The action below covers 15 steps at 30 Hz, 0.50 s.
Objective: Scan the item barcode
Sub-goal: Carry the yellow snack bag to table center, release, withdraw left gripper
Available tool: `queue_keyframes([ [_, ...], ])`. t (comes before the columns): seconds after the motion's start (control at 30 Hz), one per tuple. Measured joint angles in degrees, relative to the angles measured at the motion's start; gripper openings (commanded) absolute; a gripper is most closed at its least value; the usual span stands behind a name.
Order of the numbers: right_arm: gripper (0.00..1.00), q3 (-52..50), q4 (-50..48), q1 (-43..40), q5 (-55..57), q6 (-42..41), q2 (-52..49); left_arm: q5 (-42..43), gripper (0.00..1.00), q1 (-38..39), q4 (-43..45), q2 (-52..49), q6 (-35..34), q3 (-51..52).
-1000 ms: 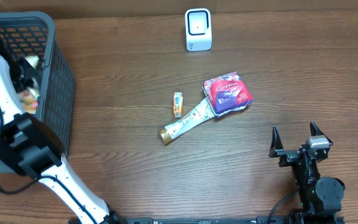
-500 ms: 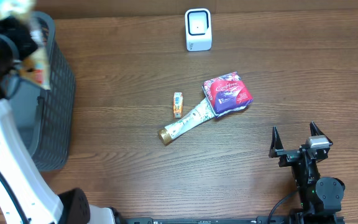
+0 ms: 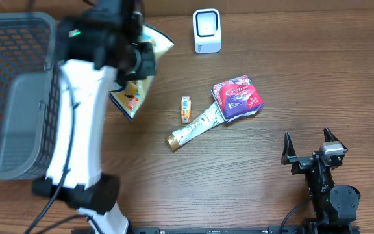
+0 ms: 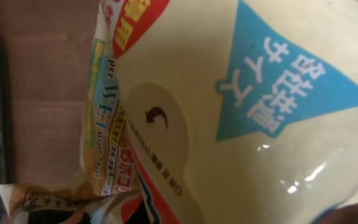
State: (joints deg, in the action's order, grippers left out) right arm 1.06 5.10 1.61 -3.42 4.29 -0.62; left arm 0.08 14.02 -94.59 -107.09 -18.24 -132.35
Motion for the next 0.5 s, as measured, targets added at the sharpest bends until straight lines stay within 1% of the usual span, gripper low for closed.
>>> queue_keyframes([
  [0.17,1.00,0.00,0.00,0.00,-0.02,0.00,-0.02,-2.84,0.04,2.54,-0.15,-8.20,-2.32,0.07],
  [0.5,1.00,0.00,0.00,0.00,0.00,0.00,-0.02,-3.80,0.04,2.84,-1.88,-22.38,-4.96,0.74],
])
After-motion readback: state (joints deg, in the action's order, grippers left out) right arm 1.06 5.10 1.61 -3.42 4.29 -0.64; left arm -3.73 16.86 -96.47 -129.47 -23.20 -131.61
